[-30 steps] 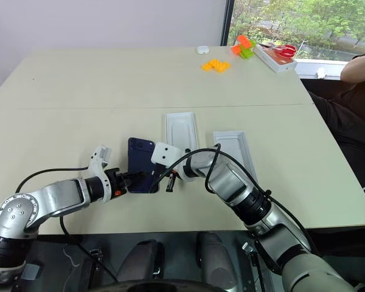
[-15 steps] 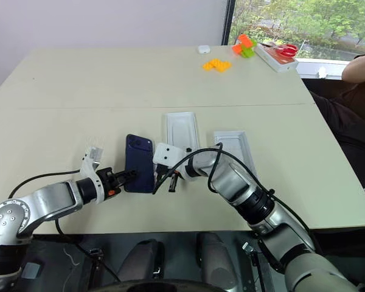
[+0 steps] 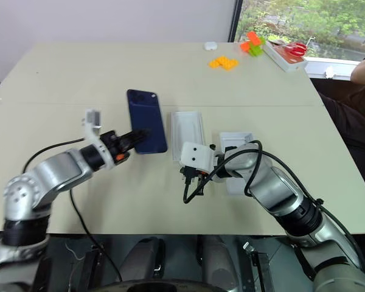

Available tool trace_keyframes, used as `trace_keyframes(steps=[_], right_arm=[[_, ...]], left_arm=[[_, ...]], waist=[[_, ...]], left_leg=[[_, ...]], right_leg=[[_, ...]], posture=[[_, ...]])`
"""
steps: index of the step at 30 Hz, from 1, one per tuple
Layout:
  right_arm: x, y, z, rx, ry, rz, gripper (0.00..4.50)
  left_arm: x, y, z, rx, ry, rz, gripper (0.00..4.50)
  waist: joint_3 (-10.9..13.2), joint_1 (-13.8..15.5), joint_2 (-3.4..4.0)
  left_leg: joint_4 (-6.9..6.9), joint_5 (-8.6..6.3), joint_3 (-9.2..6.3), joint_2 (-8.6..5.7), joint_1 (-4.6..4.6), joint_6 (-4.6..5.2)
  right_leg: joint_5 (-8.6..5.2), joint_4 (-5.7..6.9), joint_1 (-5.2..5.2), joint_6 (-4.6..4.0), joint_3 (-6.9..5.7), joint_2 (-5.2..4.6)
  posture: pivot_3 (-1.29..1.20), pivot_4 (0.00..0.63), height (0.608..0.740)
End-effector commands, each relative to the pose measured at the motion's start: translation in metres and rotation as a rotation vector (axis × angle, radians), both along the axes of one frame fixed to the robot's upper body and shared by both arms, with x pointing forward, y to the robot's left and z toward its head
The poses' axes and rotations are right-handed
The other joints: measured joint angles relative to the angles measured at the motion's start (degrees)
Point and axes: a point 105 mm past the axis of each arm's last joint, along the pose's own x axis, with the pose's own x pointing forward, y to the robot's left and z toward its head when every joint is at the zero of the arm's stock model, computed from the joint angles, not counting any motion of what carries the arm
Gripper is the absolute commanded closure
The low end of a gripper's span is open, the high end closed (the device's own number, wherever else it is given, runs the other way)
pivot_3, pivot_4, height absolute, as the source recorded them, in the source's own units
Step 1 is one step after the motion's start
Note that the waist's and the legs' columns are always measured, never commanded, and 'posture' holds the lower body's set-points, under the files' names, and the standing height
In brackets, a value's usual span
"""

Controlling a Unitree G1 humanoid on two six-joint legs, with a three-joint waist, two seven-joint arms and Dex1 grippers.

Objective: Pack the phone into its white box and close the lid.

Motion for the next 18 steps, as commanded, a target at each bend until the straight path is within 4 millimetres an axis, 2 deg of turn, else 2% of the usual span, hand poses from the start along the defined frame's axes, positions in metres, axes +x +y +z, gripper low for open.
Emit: trace_keyframes(steps=[1,5,12,18], right_arm=[[0.003,-0.005,0.013,0.017,-0.053,-0.028,4.5],[0.011,-0.019,0.02,0.026,-0.085,-0.097,4.5],[0.014,-0.036,0.024,0.016,-0.106,-0.163,4.5],[0.014,-0.042,0.022,0.003,-0.111,-0.181,4.5]], left_arm=[[0.006,-0.017,0.003,0.01,0.026,-0.041,4.46],[0.016,-0.038,-0.012,-0.004,0.137,-0.094,4.46],[0.024,-0.044,-0.022,0.036,0.202,-0.106,4.46],[0.028,-0.051,-0.026,0.09,0.204,-0.131,4.46]], waist=[[0.0,0.11,0.0],[0.0,0.25,0.0],[0.0,0.21,0.0],[0.0,0.25,0.0]], left_leg=[[0.0,0.0,0.01,0.0,0.0,0.0],[-0.01,0.0,0.01,0.0,0.03,0.0],[0.0,0.03,0.0,0.0,0.03,-0.04],[0.02,0.09,0.0,-0.02,0.04,-0.14]], right_leg=[[0.0,0.0,0.01,0.0,0.0,0.0],[0.03,0.01,0.01,0.05,0.03,0.03],[0.06,0.02,0.01,0.09,0.02,0.04],[0.08,0.06,0.03,0.08,0.01,0.04]], posture=[[0.0,0.15,0.74],[0.0,0.15,0.74],[0.0,0.15,0.74],[0.0,0.15,0.74]])
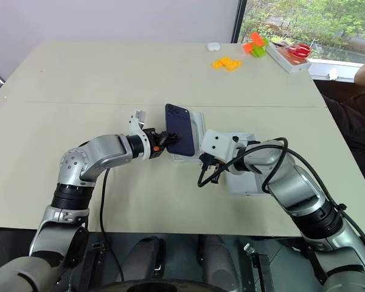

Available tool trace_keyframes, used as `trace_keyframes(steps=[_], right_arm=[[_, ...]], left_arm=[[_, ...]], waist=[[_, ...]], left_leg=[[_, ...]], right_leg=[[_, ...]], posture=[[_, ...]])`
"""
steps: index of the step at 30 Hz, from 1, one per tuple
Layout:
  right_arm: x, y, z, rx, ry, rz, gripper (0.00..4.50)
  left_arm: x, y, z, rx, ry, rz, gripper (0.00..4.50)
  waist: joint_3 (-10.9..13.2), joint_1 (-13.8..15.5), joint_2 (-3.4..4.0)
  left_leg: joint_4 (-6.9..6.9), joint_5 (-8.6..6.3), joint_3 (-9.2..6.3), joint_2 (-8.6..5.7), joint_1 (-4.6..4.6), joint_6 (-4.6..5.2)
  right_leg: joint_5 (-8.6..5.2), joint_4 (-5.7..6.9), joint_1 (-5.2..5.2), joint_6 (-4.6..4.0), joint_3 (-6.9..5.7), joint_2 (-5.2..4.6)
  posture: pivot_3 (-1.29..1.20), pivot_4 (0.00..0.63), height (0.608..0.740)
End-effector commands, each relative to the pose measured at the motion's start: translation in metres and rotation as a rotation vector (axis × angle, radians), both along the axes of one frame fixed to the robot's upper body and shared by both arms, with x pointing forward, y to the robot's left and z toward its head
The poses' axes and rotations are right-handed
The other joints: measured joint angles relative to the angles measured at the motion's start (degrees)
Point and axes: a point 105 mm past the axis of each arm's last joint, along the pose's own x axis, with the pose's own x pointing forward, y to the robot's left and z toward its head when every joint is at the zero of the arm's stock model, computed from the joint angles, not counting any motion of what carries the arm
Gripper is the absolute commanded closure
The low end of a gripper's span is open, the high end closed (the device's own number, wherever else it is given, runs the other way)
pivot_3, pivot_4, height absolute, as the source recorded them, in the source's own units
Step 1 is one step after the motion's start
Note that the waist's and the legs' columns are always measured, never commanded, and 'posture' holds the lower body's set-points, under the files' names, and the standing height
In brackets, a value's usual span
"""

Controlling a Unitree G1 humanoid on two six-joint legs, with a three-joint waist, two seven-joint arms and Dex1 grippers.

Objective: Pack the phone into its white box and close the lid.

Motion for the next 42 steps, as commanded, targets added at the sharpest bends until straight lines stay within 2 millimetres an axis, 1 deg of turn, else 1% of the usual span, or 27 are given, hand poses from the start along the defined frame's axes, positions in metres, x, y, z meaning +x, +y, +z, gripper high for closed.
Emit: trace_keyframes(steps=[1,5,10,15,23,30,38,40,41,42], right_arm=[[-0.002,-0.004,0.009,-0.006,-0.046,0.003,4.5],[-0.001,-0.005,0.01,-0.014,-0.056,0.005,4.5],[-0.002,-0.005,0.011,-0.015,-0.06,0.023,4.5],[-0.001,-0.008,0.01,-0.014,-0.061,0.006,4.5],[0.002,-0.025,0.007,-0.015,-0.052,-0.066,4.5],[0.005,-0.031,0.009,0.002,-0.049,-0.1,4.5],[0.006,-0.035,0.005,0.002,-0.042,-0.117,4.5],[0.005,-0.035,0.004,0.002,-0.041,-0.118,4.5],[0.005,-0.035,0.004,0.003,-0.041,-0.118,4.5],[0.006,-0.035,0.004,0.003,-0.041,-0.118,4.5]], left_arm=[[0.0,-0.01,0.01,0.001,-0.043,-0.046,4.46],[0.004,-0.015,0.004,0.07,-0.055,-0.078,4.46],[0.008,-0.018,0.003,0.095,-0.076,-0.098,4.46],[0.012,-0.02,0.002,0.092,-0.083,-0.099,4.46],[0.019,-0.023,0.001,0.069,-0.089,-0.083,4.46],[0.022,-0.025,-0.002,0.061,-0.085,-0.076,4.46],[0.024,-0.027,-0.003,0.05,-0.084,-0.067,4.46],[0.023,-0.027,-0.003,0.047,-0.085,-0.068,3.51],[0.023,-0.026,-0.003,0.047,-0.087,-0.07,3.23],[0.023,-0.026,-0.002,0.047,-0.088,-0.072,2.8]], waist=[[0.0,0.0,0.0],[0.0,-0.03,0.0],[0.0,-0.01,0.0],[0.0,-0.02,0.0],[0.0,-0.02,-0.01],[0.0,-0.03,-0.01],[-0.01,-0.06,-0.01],[-0.01,-0.01,-0.01],[-0.01,-0.01,-0.01],[-0.01,-0.01,-0.01]], left_leg=[[0.0,0.0,0.0,0.0,0.0,0.0],[0.0,0.05,0.0,-0.02,0.0,-0.08],[0.0,0.08,0.0,-0.03,0.01,-0.14],[0.0,0.08,-0.01,-0.03,0.01,-0.14],[0.02,0.15,0.01,-0.03,0.01,-0.25],[0.04,0.07,0.0,-0.03,0.03,-0.11],[0.1,0.07,0.01,-0.03,0.02,-0.11],[0.11,0.07,0.01,-0.03,0.03,-0.11],[0.11,0.08,0.0,-0.03,0.03,-0.11],[0.12,0.08,0.0,-0.03,0.03,-0.11]], right_leg=[[0.0,0.01,0.0,0.0,0.0,0.0],[0.01,0.0,0.0,0.01,0.0,0.0],[0.01,0.03,0.0,0.01,0.0,0.01],[0.01,0.04,0.0,0.01,0.0,0.01],[0.02,0.06,0.0,0.01,0.0,0.0],[0.04,0.12,0.0,0.01,0.01,0.01],[0.07,0.13,0.01,0.0,0.01,0.01],[0.08,0.14,0.01,0.01,0.01,0.01],[0.09,0.15,0.01,0.01,0.01,0.01],[0.09,0.16,0.01,0.01,0.01,0.01]], posture=[[0.0,0.15,0.74],[0.0,0.15,0.74],[0.0,0.15,0.74],[0.0,0.15,0.74],[0.0,0.15,0.74],[0.0,0.15,0.74],[0.0,0.15,0.74],[0.0,0.15,0.74],[0.0,0.15,0.74],[0.0,0.15,0.74]])
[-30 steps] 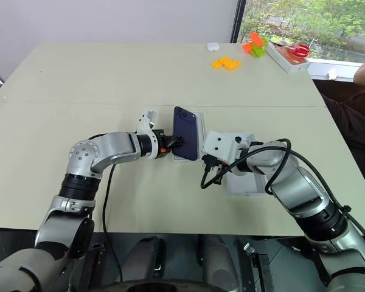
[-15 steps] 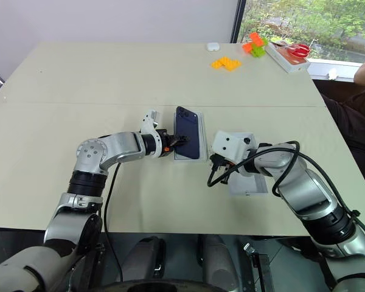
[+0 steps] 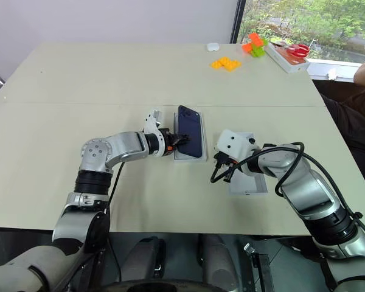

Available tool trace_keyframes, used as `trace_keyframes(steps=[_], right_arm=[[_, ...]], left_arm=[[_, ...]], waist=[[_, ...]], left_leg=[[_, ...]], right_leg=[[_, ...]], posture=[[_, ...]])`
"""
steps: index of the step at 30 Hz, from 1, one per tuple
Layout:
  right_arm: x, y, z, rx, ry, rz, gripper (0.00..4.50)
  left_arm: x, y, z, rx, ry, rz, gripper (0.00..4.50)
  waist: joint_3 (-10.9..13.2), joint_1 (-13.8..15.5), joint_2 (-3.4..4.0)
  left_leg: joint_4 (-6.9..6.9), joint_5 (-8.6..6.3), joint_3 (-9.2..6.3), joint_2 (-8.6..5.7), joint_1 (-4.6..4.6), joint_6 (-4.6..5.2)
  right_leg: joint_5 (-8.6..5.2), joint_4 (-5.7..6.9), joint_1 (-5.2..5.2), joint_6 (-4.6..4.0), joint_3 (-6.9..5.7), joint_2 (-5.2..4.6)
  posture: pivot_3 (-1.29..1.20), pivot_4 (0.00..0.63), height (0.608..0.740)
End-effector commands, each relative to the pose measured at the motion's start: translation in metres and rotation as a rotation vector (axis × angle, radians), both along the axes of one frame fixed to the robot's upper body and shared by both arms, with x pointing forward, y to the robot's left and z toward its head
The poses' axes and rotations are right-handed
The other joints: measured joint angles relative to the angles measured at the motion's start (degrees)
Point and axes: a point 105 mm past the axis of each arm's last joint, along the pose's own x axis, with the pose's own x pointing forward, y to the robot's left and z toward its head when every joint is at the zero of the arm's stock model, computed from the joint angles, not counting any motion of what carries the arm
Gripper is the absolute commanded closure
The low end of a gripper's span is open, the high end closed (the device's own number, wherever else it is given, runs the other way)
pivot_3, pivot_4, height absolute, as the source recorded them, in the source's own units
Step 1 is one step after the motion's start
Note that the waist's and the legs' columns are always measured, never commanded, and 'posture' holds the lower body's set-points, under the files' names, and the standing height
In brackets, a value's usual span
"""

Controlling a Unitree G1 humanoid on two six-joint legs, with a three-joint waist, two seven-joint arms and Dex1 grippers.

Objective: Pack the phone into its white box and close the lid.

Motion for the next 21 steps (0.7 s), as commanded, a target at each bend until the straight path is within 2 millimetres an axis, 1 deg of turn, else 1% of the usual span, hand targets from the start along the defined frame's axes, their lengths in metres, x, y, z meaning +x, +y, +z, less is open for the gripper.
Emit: trace_keyframes(steps=[1,3,5,6,10,13,15,18,20,21], right_arm=[[0.001,-0.001,0.01,0.013,-0.043,0.001,4.5],[0.001,-0.001,0.01,0.013,-0.043,0.002,4.5],[0.001,-0.001,0.01,0.013,-0.044,0.002,4.5],[0.001,-0.001,0.01,0.013,-0.045,0.003,4.5],[0.002,0.0,0.01,0.015,-0.048,0.005,4.5],[0.003,0.0,0.011,0.015,-0.05,0.007,4.5],[0.004,0.0,0.011,0.013,-0.051,0.008,4.5],[0.004,-0.001,0.011,0.012,-0.053,0.009,4.5],[0.006,-0.001,0.013,0.014,-0.059,0.009,4.5],[0.007,-0.001,0.014,0.015,-0.063,0.007,4.5]], left_arm=[[0.001,-0.001,0.019,-0.036,-0.064,-0.015,2.24],[0.0,0.0,0.02,-0.036,-0.067,-0.02,1.3],[-0.003,0.001,0.022,-0.039,-0.076,-0.037,0.23],[-0.005,0.002,0.024,-0.044,-0.08,-0.048,0.06],[-0.015,0.014,0.027,0.045,-0.125,-0.118,0.06],[-0.019,0.025,0.041,0.065,-0.184,-0.149,0.06],[-0.025,0.033,0.057,0.074,-0.249,-0.184,0.06],[-0.031,0.047,0.07,0.11,-0.32,-0.197,0.06],[-0.029,0.069,0.073,0.181,-0.356,-0.141,0.06],[-0.025,0.084,0.074,0.243,-0.386,-0.081,0.06]], waist=[[0.0,-0.05,0.0],[0.0,-0.02,0.0],[-0.01,-0.04,-0.01],[-0.01,-0.08,-0.01],[-0.01,-0.28,-0.01],[-0.01,-0.2,-0.01],[0.0,-0.19,-0.02],[0.0,-0.22,-0.02],[0.0,-0.45,-0.02],[0.0,-0.63,-0.02]], left_leg=[[0.01,0.0,0.0,0.0,0.0,0.0],[0.02,0.0,0.01,0.0,0.02,0.0],[0.04,0.01,0.01,0.0,0.03,-0.01],[0.04,0.01,0.01,0.0,0.06,-0.01],[0.04,0.02,0.01,0.02,0.16,-0.02],[0.05,0.05,-0.01,0.02,0.25,-0.08],[0.06,0.09,-0.01,0.02,0.28,-0.15],[0.08,0.12,-0.01,0.02,0.32,-0.2],[0.08,0.13,0.0,0.02,0.38,-0.22],[0.06,0.13,0.01,0.02,0.4,-0.22]], right_leg=[[0.0,0.01,0.0,0.0,0.0,0.0],[0.01,0.05,0.0,0.0,0.01,0.0],[0.01,0.09,0.01,0.0,0.01,0.0],[0.01,0.09,0.03,0.0,0.01,0.0],[0.02,0.23,0.06,0.0,0.02,0.06],[0.02,0.44,0.06,0.01,0.02,0.06],[0.01,0.53,0.06,0.01,0.03,0.06],[0.01,0.63,0.06,0.0,0.03,0.04],[0.0,0.68,0.07,0.0,0.05,0.05],[0.0,0.7,0.07,0.0,0.06,0.05]], posture=[[0.0,0.15,0.74],[0.0,0.15,0.74],[0.0,0.15,0.74],[0.0,0.15,0.74],[0.0,0.15,0.74],[0.0,0.15,0.74],[0.0,0.15,0.74],[0.0,0.15,0.74],[0.0,0.15,0.74],[0.0,0.15,0.74]])
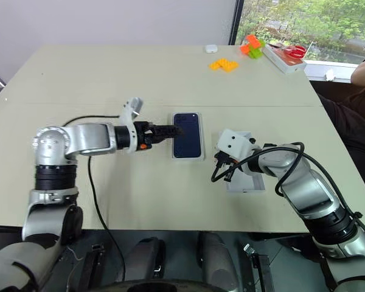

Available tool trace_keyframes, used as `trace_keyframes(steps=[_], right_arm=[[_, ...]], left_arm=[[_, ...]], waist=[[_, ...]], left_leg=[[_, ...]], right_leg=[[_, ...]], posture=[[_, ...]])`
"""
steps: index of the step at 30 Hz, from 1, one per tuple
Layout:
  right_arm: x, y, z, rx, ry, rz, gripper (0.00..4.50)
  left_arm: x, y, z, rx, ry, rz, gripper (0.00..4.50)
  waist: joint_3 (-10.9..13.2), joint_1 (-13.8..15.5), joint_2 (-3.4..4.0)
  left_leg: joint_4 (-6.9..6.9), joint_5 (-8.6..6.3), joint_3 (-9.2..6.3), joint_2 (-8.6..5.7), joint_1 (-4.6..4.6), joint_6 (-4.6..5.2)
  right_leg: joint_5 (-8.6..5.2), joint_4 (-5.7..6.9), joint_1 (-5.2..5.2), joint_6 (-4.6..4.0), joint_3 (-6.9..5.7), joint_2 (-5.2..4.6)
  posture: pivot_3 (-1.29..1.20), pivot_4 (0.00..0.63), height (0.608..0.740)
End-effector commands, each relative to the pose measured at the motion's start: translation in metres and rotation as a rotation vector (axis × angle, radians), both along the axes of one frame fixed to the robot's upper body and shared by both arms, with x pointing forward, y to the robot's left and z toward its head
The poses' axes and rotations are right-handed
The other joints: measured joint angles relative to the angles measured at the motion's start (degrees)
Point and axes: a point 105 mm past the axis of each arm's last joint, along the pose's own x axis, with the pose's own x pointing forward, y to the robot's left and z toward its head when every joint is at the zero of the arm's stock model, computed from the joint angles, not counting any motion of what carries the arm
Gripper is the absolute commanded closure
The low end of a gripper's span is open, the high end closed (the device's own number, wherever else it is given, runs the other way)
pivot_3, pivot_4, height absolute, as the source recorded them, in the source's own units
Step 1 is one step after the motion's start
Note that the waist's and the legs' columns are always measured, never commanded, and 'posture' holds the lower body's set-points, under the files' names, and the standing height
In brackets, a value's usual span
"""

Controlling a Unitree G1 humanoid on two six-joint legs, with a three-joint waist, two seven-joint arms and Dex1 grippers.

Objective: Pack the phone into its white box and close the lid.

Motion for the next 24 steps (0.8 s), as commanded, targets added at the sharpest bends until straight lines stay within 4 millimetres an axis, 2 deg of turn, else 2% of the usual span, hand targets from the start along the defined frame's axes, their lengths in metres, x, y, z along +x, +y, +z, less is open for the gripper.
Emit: trace_keyframes(steps=[1,4,6,8,10,13,16,20,24], right_arm=[[0.005,0.001,0.015,0.016,-0.058,0.008,4.5],[0.014,0.003,0.02,0.042,-0.091,-0.024,4.5],[0.022,0.002,0.022,0.044,-0.107,-0.055,4.5],[0.027,0.002,0.023,0.048,-0.111,-0.075,4.5],[0.029,0.004,0.023,0.051,-0.112,-0.074,4.5],[0.032,0.011,0.025,0.072,-0.108,-0.075,4.5],[0.039,0.017,0.025,0.092,-0.098,-0.1,4.5],[0.05,0.026,0.024,0.085,-0.094,-0.148,4.5],[0.058,0.029,0.019,0.026,-0.109,-0.181,4.5]], left_arm=[[0.005,0.033,0.017,0.085,-0.142,0.122,0.06],[0.016,0.075,0.012,0.255,-0.307,0.339,0.06],[0.015,0.083,0.004,0.375,-0.402,0.366,0.06],[0.012,0.081,-0.009,0.406,-0.398,0.335,0.58],[0.009,0.079,-0.018,0.457,-0.425,0.307,1.36],[0.003,0.073,-0.037,0.592,-0.477,0.219,2.84],[0.0,0.062,-0.043,0.595,-0.51,0.169,4.45],[0.0,0.038,-0.054,0.606,-0.527,0.067,4.45],[0.007,0.023,-0.062,0.611,-0.502,0.05,4.45]], waist=[[0.0,-0.27,0.0],[0.0,-1.19,0.01],[0.0,-1.06,-0.01],[0.0,-0.68,-0.02],[0.0,-0.34,-0.05],[0.0,-0.59,-0.05],[0.01,-0.92,-0.05],[0.0,-1.04,-0.05],[0.01,-1.02,-0.05]], left_leg=[[-0.01,0.0,0.0,0.01,0.01,-0.01],[-0.04,0.02,0.04,0.01,0.05,-0.04],[-0.11,0.05,0.16,0.02,0.21,-0.1],[-0.11,0.07,0.17,0.02,0.22,-0.13],[-0.08,0.06,0.12,0.01,0.18,-0.12],[-0.07,-0.01,0.16,0.01,0.1,0.01],[-0.08,-0.05,0.15,0.03,0.08,0.09],[-0.05,-0.05,0.16,0.07,0.1,0.1],[-0.04,-0.04,0.15,0.07,0.15,0.11]], right_leg=[[0.0,0.01,0.0,0.0,0.0,0.01],[-0.01,0.02,0.0,-0.03,0.03,0.01],[-0.11,0.04,0.05,-0.2,0.17,0.02],[-0.13,0.02,0.08,-0.23,0.16,0.02],[-0.15,-0.03,0.12,-0.22,0.11,0.0],[-0.14,-0.13,0.11,-0.21,0.13,-0.01],[-0.12,-0.13,0.09,-0.18,0.13,0.0],[-0.12,-0.07,0.08,-0.18,0.13,0.02],[-0.11,0.0,0.09,-0.15,0.12,0.05]], posture=[[0.0,0.15,0.74],[0.0,0.15,0.74],[0.0,0.15,0.74],[0.0,0.15,0.74],[0.0,0.15,0.74],[0.0,0.15,0.74],[0.0,0.15,0.74],[0.0,0.15,0.74],[0.0,0.15,0.74]])
